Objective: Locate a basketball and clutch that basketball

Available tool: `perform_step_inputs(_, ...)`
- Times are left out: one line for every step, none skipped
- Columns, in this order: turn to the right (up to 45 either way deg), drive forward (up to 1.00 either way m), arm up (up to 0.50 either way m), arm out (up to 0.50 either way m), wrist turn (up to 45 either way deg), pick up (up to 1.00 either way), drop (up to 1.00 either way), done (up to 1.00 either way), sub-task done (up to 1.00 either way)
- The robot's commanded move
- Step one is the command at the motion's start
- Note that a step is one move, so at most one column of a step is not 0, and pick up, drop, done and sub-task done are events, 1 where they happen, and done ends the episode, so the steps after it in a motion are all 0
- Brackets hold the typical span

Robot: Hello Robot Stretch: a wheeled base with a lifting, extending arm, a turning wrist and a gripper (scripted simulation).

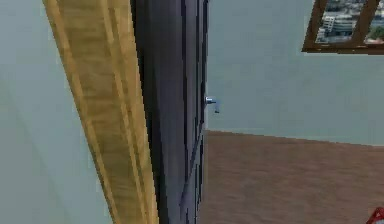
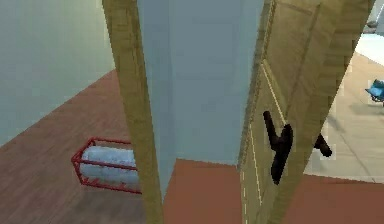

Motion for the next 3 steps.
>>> perform_step_inputs(45.0, 0.00, 0.00, 0.00, 0.0, 0.00, 0.00, 0.00, 0.00)
perform_step_inputs(0.0, 0.65, 0.00, 0.00, 0.0, 0.00, 0.00, 0.00, 0.00)
perform_step_inputs(-9.0, 0.00, 0.00, 0.00, 0.0, 0.00, 0.00, 0.00, 0.00)
